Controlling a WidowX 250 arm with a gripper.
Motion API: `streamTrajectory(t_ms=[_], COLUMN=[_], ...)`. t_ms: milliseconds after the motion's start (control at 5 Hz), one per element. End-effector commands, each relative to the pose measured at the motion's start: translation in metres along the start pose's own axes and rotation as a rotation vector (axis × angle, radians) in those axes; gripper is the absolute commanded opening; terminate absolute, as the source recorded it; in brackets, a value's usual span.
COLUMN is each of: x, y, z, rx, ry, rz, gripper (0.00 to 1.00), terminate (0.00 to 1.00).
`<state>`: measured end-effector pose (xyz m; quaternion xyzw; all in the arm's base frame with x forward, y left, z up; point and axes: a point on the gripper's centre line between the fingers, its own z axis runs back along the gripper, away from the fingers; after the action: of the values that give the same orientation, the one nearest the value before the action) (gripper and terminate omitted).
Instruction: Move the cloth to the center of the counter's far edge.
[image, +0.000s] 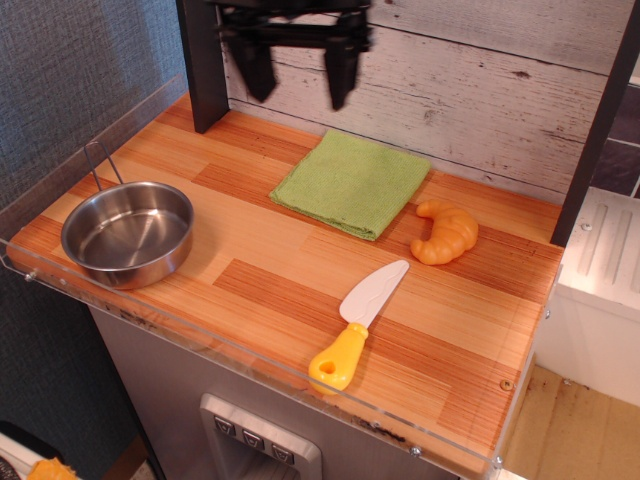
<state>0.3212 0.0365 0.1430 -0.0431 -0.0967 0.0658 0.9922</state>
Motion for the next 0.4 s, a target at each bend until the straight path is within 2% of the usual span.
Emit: streamTrajectory(t_ms=[0, 200], x=[-0.0190, -0.0170], y=[0.0159, 0.0147], z=[0.0174, 0.0186], rx=[0.028, 0.109], ry=[-0.025, -0.004], rz=[-0.054, -0.111], gripper=[1.00, 1.00], terminate=[0.00, 0.00])
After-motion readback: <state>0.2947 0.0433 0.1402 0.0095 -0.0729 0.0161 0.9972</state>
